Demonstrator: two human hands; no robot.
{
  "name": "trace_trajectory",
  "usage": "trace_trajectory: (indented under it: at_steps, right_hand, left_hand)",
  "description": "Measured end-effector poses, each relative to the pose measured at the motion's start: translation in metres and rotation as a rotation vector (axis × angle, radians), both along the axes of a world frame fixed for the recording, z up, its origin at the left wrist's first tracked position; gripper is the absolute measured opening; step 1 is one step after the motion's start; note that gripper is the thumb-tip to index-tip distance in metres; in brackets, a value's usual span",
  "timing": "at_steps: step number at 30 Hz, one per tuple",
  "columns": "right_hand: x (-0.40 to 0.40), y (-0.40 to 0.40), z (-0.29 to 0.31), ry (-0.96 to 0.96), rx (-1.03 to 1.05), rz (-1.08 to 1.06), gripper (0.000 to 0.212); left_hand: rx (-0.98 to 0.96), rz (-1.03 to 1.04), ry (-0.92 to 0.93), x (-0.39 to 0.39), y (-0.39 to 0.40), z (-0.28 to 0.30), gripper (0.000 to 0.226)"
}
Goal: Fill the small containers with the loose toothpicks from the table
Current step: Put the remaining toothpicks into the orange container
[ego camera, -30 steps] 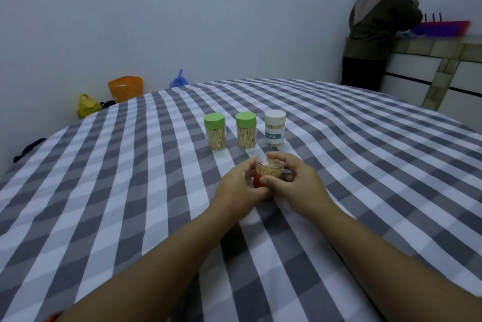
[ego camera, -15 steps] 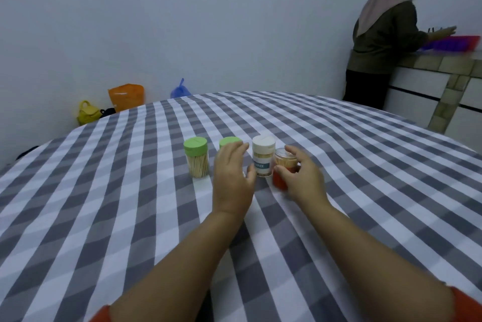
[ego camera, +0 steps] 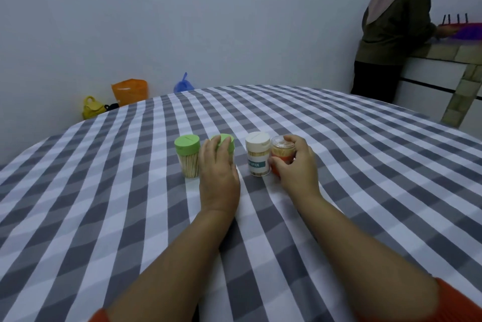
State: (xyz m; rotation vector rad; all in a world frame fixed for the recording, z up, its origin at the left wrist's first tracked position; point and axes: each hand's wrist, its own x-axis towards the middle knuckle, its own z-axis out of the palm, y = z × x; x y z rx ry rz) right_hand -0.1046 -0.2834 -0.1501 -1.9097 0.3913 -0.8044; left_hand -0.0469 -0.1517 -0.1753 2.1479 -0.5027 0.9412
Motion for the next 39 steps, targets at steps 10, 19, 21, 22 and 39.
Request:
trace_trajectory:
  at_steps: [10, 19, 21, 22, 39]
  right_hand:
    - [0.013, 0.002, -0.004, 0.053, -0.036, 0.053, 0.059]
    - [0.014, 0.002, -0.014, 0.005, -0.081, 0.083, 0.062]
    - [0.016, 0.006, -0.013, 0.013, -0.065, 0.11, 0.065]
    - [0.017, 0.008, -0.013, 0.017, -0.054, 0.118, 0.068]
    - [0.023, 0.018, -0.013, 0.208, -0.028, 0.002, 0.073]
  left_hand:
    - [0.115, 0.028, -0.058, 0.002, 0.0, -0.003, 0.073]
    - [0.348, 0.096, -0.264, 0.011, -0.015, 0.003, 0.056]
    - [0.336, 0.113, -0.272, 0.014, -0.012, 0.005, 0.05]
    - [0.328, 0.12, -0.271, 0.016, -0.01, 0.006, 0.049]
    - [-0.111, 0.215, 0.177, 0.0, 0.031, 0.0, 0.086]
